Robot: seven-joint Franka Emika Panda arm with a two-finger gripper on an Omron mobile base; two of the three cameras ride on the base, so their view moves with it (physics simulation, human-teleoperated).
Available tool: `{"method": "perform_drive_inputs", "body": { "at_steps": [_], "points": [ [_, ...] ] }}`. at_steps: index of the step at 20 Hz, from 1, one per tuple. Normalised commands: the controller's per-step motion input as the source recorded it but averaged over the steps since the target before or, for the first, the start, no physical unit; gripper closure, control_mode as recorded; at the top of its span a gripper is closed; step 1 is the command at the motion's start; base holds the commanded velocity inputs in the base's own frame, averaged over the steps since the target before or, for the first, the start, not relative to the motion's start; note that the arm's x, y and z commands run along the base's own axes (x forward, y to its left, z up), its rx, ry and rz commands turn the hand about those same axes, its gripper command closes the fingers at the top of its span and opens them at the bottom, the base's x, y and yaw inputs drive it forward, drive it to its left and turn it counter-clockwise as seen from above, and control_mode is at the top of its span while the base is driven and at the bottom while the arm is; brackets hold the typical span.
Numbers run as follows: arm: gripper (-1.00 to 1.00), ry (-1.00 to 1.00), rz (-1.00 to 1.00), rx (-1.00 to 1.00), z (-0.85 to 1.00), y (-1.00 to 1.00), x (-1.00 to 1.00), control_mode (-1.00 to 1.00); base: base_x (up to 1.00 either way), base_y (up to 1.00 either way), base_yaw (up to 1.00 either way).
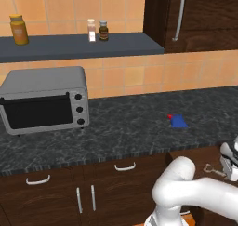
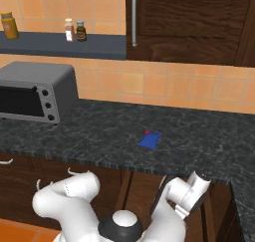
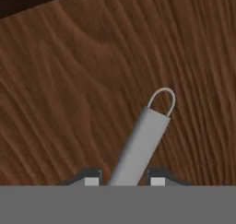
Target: Pick the peeler from the drawer and place it on the counter.
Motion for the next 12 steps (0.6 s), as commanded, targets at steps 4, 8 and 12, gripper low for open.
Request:
{"method": "perform_drive_inputs", "body": {
  "at_steps": [4,8,12],
  "points": [
    [1.0,-0.24,-0.04,0.12,0.45,-0.22,-0.92,-1.0,0.0,0.0,0.0],
    [1.0,-0.23,-0.13,0.23,1.0,-0.06,-0.24,-1.0,0.0,0.0,0.0],
    [1.0,-0.16,-0.19,0.12,1.0,0.03,0.13,-1.0,0.0,0.0,0.0]
  ]
}}
